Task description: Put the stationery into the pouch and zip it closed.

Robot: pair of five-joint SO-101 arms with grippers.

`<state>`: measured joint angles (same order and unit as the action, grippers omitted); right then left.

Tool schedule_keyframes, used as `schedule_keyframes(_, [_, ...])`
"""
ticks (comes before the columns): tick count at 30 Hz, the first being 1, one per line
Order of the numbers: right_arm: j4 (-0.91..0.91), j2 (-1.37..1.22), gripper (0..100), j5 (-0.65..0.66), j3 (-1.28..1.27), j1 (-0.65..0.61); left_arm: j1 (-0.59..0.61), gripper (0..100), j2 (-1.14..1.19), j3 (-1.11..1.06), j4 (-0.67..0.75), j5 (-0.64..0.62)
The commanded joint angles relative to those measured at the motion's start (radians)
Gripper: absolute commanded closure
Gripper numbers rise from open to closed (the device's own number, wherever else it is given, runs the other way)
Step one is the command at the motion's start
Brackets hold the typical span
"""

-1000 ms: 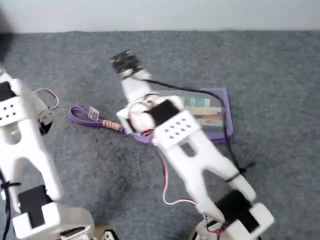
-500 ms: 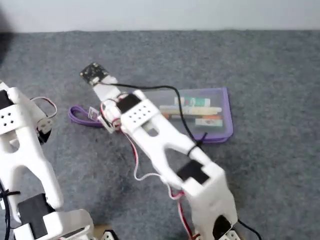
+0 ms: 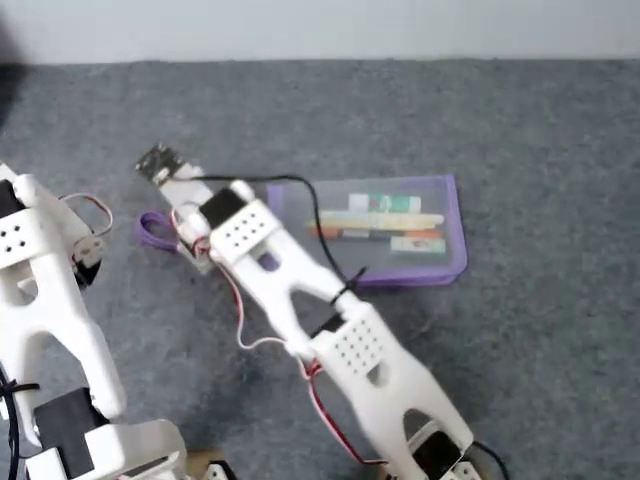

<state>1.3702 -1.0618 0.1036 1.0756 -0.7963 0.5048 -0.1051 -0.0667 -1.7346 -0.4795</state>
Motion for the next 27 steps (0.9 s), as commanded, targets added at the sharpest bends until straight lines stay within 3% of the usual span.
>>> schedule_keyframes(1, [0.021,-0.038,79.0,0.028,0.126,0.018,0.005,99,-0.046,0.004,-0.017,0.006])
schedule_keyframes(8, [0.056,-0.139,79.9,0.032,0.186,0.047,0.005,99,-0.046,0.004,-0.017,0.006])
schedule_keyframes(13, [0.053,-0.140,99.8,0.032,0.210,0.054,0.005,99,-0.046,0.004,-0.017,0.006])
schedule_keyframes(27, [0.173,-0.004,99.1,0.032,0.609,0.082,0.003,99,-0.051,0.004,-0.018,0.006])
